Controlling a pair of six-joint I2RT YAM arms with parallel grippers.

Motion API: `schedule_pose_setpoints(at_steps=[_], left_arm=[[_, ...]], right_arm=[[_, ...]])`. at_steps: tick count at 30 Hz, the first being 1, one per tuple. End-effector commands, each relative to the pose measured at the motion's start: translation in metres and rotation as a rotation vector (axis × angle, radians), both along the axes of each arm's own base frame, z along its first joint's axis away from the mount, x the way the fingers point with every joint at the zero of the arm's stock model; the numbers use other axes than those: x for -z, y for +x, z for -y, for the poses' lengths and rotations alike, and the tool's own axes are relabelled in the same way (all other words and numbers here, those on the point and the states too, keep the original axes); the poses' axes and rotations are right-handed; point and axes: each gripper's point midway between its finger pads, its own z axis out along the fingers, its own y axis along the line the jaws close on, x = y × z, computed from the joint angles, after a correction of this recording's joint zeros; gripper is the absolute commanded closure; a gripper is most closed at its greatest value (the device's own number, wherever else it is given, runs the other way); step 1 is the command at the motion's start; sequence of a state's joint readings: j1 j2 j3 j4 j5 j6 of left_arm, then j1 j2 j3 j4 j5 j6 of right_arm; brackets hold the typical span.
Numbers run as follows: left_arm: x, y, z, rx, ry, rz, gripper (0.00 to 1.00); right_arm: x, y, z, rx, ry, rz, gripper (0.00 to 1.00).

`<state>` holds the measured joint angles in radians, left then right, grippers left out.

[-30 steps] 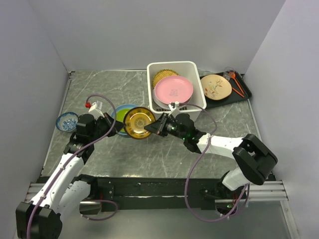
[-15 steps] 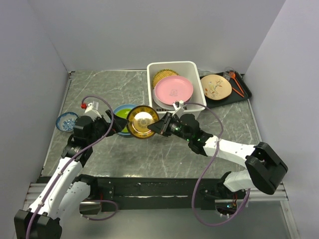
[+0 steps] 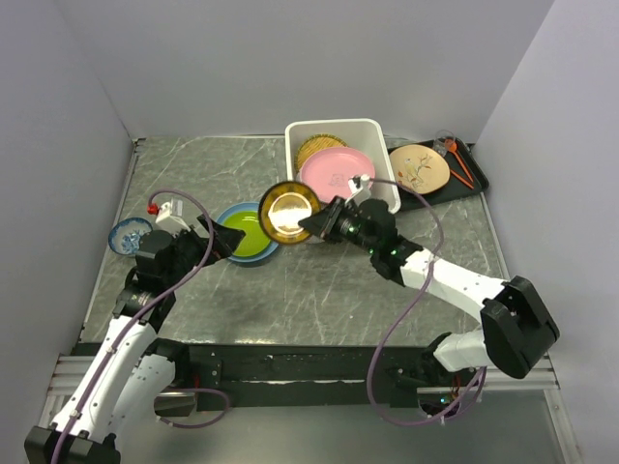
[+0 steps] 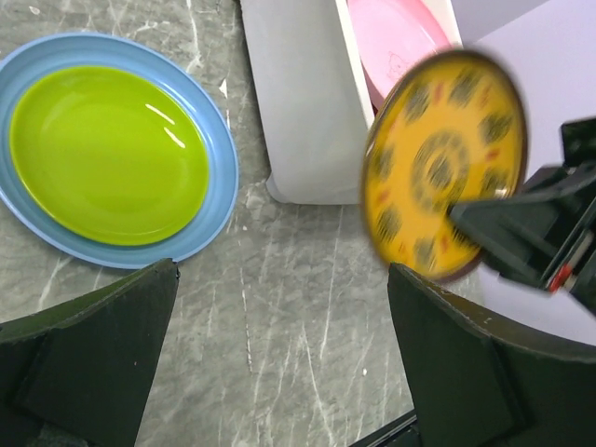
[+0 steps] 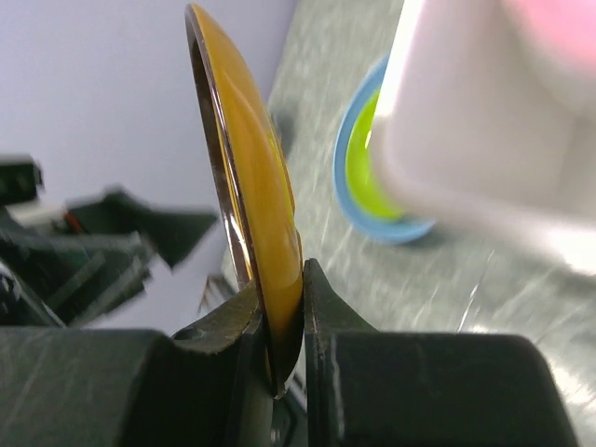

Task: Place the plates into the plastic bin on the countertop
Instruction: Place the plate in the plastic bin.

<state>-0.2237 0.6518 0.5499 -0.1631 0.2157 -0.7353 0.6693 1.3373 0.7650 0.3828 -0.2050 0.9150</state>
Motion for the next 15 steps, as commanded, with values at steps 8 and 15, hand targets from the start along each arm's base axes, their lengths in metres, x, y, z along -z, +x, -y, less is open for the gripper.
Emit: schedule_pose_setpoints(at_steps=[8, 15], left_arm=[[0.012, 0.01, 0.013, 0.06, -0.026, -0.017, 0.01], [0.024, 0.015, 0.017, 0.077, -0.025, -0.051, 0.01]], right_arm=[[-0.07, 0.087, 0.067, 0.199, -0.027, 0.138, 1.0], [-0.048, 0.13, 0.091, 0.257, -0.087, 0.069, 1.0]])
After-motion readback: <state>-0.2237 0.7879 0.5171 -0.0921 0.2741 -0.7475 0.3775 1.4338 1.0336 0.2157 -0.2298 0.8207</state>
